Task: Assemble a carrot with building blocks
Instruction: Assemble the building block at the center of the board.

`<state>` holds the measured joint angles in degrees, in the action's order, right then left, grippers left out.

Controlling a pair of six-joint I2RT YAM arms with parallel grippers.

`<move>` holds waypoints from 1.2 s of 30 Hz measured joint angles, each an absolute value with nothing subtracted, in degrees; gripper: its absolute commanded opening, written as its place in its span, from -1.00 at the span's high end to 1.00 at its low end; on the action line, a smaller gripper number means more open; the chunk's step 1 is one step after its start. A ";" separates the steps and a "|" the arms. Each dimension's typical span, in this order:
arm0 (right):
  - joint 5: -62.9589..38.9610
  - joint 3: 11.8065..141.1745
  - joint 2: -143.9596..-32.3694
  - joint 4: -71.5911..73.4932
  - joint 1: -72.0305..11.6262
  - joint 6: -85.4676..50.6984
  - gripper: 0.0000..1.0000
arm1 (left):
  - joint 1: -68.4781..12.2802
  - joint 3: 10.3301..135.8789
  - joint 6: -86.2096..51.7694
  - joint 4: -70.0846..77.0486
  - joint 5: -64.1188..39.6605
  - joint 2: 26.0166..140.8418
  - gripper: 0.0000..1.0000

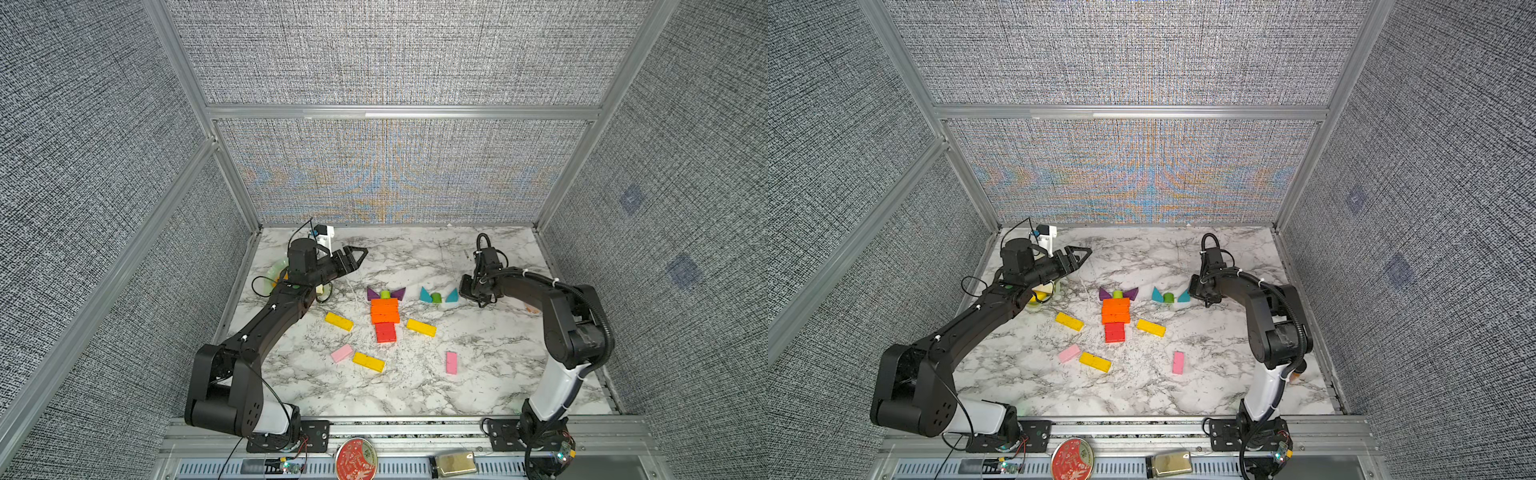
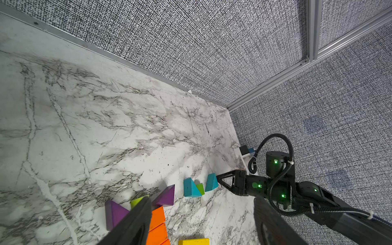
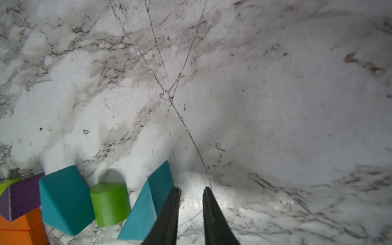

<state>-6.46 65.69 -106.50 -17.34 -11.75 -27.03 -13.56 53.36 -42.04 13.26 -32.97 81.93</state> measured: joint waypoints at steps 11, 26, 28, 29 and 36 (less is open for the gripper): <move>-6.44 65.12 -106.91 -17.34 -13.58 -27.05 0.51 | -13.56 53.36 -42.04 13.23 -32.97 81.93 -0.54; -3.38 67.68 -104.90 -20.05 -13.47 -25.98 0.15 | -13.56 53.36 -41.85 13.19 -32.69 82.17 -0.54; -3.22 68.95 -105.41 -20.38 -13.47 -25.80 0.14 | -13.56 53.36 -41.82 13.21 -32.69 82.19 -0.54; -3.22 69.49 -105.80 -20.38 -13.47 -25.82 0.14 | -13.56 53.36 -41.82 13.21 -32.69 82.26 -0.54; -5.69 70.96 -107.46 -20.05 -14.13 -25.87 0.13 | -13.56 53.36 -41.80 13.21 -32.53 82.72 -0.54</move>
